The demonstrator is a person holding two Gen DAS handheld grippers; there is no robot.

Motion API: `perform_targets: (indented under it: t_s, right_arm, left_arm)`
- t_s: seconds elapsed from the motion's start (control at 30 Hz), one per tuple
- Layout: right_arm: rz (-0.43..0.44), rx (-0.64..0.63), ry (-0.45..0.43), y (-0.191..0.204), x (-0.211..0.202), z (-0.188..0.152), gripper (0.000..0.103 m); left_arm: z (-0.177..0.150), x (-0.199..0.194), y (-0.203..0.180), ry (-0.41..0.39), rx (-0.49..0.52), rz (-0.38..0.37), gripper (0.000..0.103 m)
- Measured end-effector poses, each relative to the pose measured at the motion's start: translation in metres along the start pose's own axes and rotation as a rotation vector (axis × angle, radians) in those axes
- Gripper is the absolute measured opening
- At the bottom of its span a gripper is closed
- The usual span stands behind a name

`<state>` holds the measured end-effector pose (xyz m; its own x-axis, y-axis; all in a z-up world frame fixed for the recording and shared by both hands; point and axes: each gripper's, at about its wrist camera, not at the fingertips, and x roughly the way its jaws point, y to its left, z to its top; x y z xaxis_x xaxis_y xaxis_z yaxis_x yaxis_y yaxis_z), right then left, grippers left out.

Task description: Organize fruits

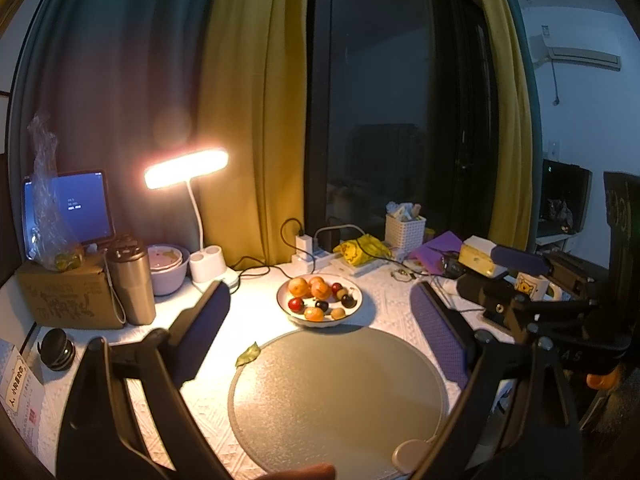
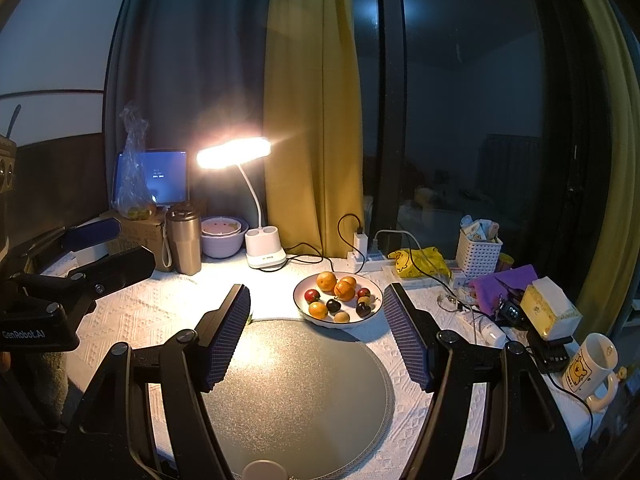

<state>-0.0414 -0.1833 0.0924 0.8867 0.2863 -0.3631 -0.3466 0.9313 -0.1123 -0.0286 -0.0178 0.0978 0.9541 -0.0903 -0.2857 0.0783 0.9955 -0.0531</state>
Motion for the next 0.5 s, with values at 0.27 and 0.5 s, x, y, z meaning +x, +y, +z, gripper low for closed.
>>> perform_targets:
  t_s: [0.27, 0.5]
  right_arm:
    - [0.002, 0.000, 0.000, -0.0003, 0.0001, -0.0001, 0.072]
    - [0.006, -0.003, 0.004, -0.0028, -0.0002, 0.0001, 0.072]
  left_arm:
    - [-0.0017, -0.0001, -0.0009, -0.001, -0.005, -0.005, 0.092]
    - [-0.0030, -0.0009, -0.0006, -0.002, -0.007, -0.005, 0.092]
